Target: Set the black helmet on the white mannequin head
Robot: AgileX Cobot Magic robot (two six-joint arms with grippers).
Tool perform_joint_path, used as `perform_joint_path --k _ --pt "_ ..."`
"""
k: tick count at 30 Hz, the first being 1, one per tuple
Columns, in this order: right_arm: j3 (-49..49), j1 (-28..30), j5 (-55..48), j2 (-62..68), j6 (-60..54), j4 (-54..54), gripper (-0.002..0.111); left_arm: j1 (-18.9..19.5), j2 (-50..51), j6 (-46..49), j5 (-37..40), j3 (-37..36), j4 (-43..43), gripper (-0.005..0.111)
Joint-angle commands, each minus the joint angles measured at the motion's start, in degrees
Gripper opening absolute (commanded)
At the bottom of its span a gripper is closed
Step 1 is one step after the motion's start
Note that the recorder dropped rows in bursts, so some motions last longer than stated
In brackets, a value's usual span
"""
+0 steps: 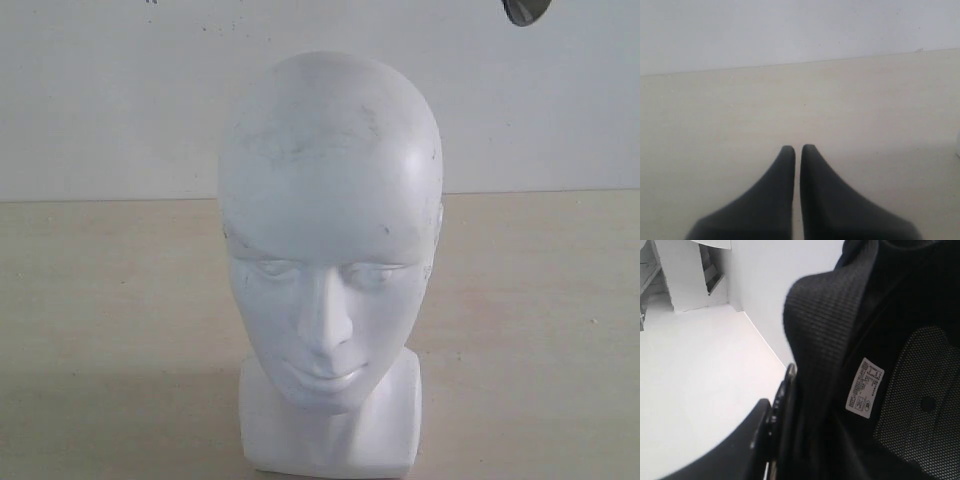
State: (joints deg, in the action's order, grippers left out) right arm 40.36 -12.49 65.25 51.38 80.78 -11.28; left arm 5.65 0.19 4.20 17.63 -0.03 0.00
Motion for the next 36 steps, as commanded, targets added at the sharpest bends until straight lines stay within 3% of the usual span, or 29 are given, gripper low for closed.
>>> perform_joint_path --k 1,11,21,27,36 --pt "1.21 -0.03 4.72 -1.01 0.25 1.21 0.000 -0.22 -0.19 0.20 -0.01 0.03 0.59 0.004" --pt "1.21 -0.03 4.72 -1.01 4.39 0.32 0.000 -0.22 -0.19 0.20 -1.11 0.03 0.59 0.004" --pt "1.21 -0.03 4.72 -1.01 5.69 0.34 0.000 -0.22 -0.19 -0.20 -21.06 0.03 0.62 0.004" --pt "1.21 -0.03 4.72 -1.01 8.16 -0.18 0.000 -0.22 -0.19 -12.52 -27.47 0.03 0.62 0.004" --pt "4.88 -0.03 4.72 -1.01 12.29 -6.41 0.000 -0.22 -0.19 -23.78 -34.90 0.03 0.62 0.004"
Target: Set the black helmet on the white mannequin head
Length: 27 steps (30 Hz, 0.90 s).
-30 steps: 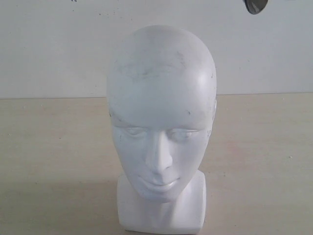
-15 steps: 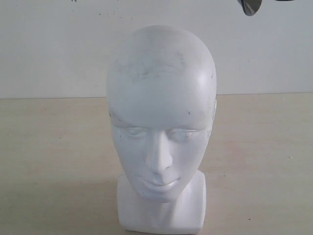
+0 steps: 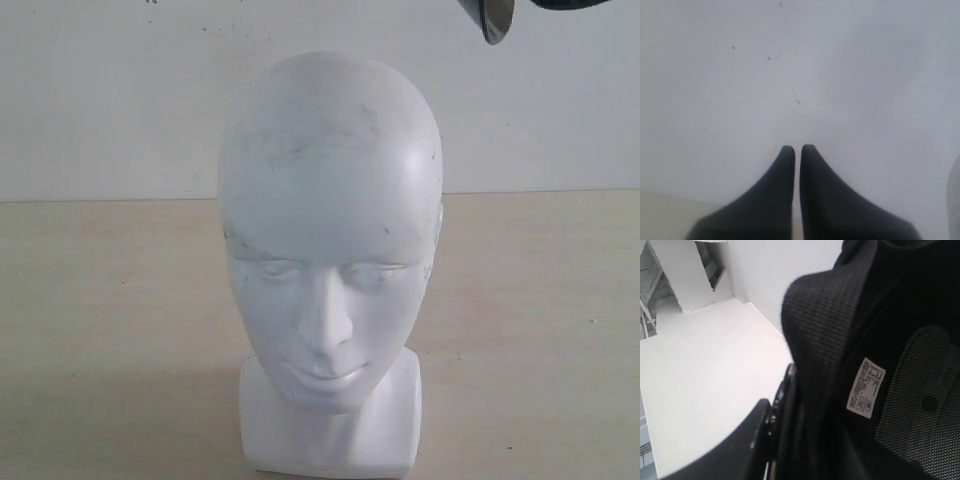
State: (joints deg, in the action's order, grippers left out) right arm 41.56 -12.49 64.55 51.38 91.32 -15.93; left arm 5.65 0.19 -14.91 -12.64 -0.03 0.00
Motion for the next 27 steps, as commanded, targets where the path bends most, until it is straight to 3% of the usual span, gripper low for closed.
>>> perform_joint_path --k 1,8,12,17,21,27 --pt "4.39 -0.03 5.41 -1.01 2.14 -2.44 0.000 -0.22 -0.19 -6.08 -4.92 0.03 0.62 0.004" --pt "5.35 -0.98 5.41 -1.01 4.44 -4.50 0.000 -0.22 -0.19 -17.69 -3.68 0.09 -0.97 0.004" --pt "5.35 -7.70 5.41 -0.90 -1.06 -3.79 0.000 -0.22 -0.19 -21.64 -2.47 2.69 -6.44 0.004" --pt "5.40 -19.36 5.41 0.07 -11.73 -0.58 0.000 -0.22 4.64 -33.55 1.70 8.75 -24.20 0.004" --pt "5.40 -28.04 5.41 2.65 -17.95 2.20 0.000 -0.22 13.24 -44.90 -8.56 13.26 -38.00 0.004" --pt "5.40 -36.56 5.41 7.09 -24.04 4.71 0.000 -0.22 27.08 -54.42 -14.95 22.64 -53.40 0.004"
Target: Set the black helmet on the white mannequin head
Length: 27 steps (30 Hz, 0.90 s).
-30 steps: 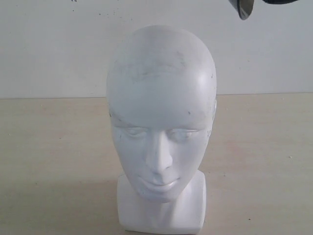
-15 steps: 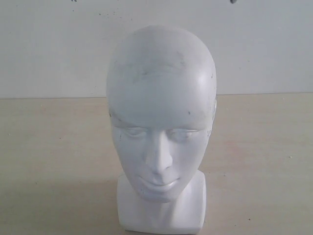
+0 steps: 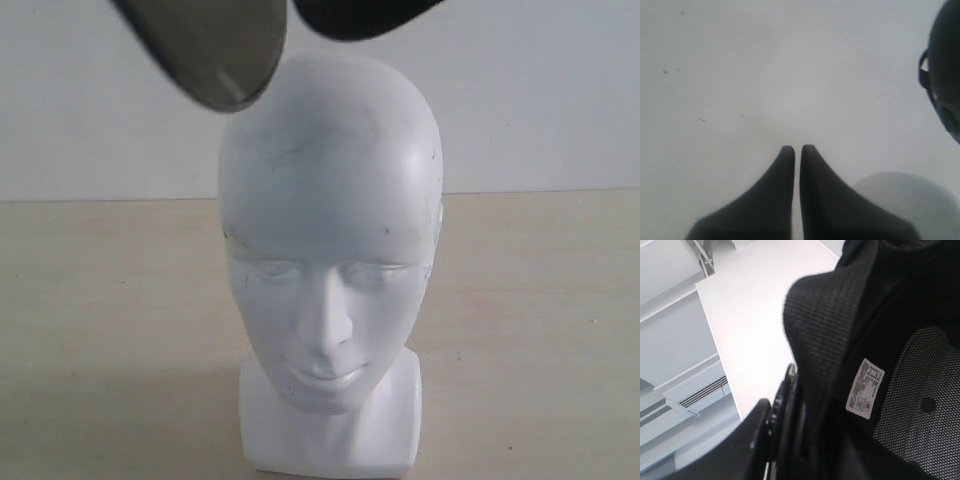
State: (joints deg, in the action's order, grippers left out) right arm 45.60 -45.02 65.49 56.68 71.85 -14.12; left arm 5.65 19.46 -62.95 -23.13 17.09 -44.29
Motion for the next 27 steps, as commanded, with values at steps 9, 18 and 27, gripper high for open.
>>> perform_joint_path --k 9,18,27 --pt "1.36 -8.20 4.48 8.09 -6.01 1.98 0.000 -0.22 21.47 -16.67 -8.47 21.11 -17.99 0.004" --pt "1.36 -8.20 4.48 9.29 -11.14 3.32 0.000 -0.22 22.96 -26.49 -5.72 31.75 -30.23 0.004" --pt "-2.93 -8.20 4.48 9.29 -14.15 9.01 0.000 -0.22 23.96 -26.49 -8.76 33.43 -30.10 0.004"
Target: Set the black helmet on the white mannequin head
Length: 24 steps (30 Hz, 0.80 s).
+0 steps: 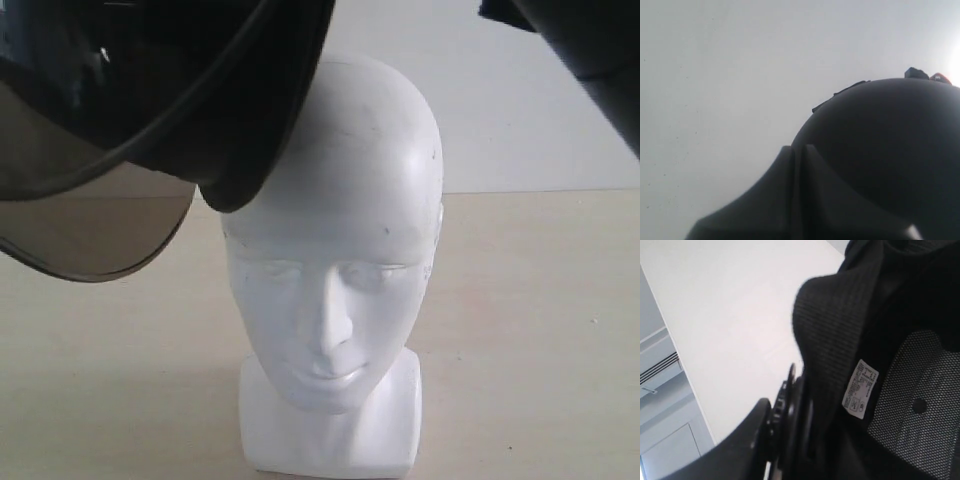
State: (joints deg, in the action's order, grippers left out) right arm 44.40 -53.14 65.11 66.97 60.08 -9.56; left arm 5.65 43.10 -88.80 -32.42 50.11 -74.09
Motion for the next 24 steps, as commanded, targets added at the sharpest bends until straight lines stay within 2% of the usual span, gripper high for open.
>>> perform_joint_path --k 1,5,19,24 --pt "-2.39 -0.08 4.85 -1.00 -2.39 5.36 0.000 -0.22 0.32 -0.64 0.53 0.41 -0.31 0.004" --pt "-3.81 -0.08 4.72 -1.00 -2.75 6.43 0.000 -0.22 0.32 0.03 1.15 0.63 1.87 0.004" --pt "-3.81 -0.08 -0.21 -1.00 -9.04 9.56 0.000 -0.22 0.32 -1.65 0.27 1.51 0.56 0.004" --pt "-3.81 -0.08 0.15 -1.10 -11.26 9.56 0.000 -0.22 2.68 -1.65 -5.20 1.51 -0.29 0.004"
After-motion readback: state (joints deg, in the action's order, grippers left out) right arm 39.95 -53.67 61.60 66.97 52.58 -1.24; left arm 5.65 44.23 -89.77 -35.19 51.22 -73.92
